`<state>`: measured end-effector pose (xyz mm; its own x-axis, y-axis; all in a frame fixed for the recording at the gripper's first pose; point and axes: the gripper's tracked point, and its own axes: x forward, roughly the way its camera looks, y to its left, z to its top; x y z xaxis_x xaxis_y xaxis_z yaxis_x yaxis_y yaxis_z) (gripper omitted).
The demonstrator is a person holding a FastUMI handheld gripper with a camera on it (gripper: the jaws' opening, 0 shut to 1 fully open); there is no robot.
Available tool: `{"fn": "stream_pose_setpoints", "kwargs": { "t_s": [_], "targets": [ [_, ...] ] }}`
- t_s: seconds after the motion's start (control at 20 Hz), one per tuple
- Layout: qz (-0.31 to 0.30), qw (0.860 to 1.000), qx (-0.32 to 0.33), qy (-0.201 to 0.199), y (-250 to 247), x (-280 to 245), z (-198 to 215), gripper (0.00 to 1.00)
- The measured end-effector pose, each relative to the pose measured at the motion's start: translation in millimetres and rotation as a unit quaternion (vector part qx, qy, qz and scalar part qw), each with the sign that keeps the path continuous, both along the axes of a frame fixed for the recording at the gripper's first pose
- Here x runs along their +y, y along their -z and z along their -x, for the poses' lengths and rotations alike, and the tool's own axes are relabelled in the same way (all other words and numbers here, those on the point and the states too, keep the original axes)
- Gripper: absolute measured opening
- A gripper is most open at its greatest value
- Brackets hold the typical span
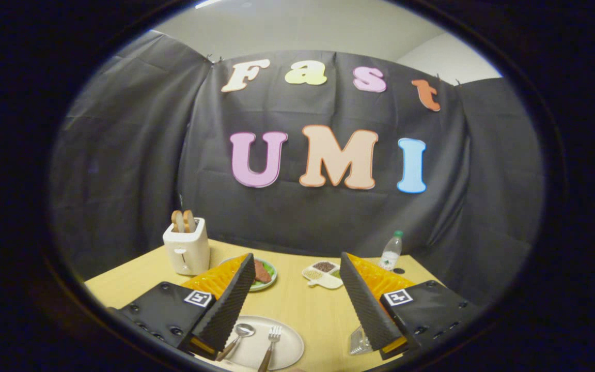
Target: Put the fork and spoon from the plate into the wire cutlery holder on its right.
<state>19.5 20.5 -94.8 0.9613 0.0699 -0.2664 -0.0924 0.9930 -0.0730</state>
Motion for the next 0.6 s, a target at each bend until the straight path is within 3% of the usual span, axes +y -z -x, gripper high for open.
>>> {"fn": "stream_pose_setpoints", "kwargs": {
  "t_s": [0.6],
  "targets": [
    [-0.016, 0.99, 0.139, -0.009, 90, 3, 11, 1.0]
  ]
}}
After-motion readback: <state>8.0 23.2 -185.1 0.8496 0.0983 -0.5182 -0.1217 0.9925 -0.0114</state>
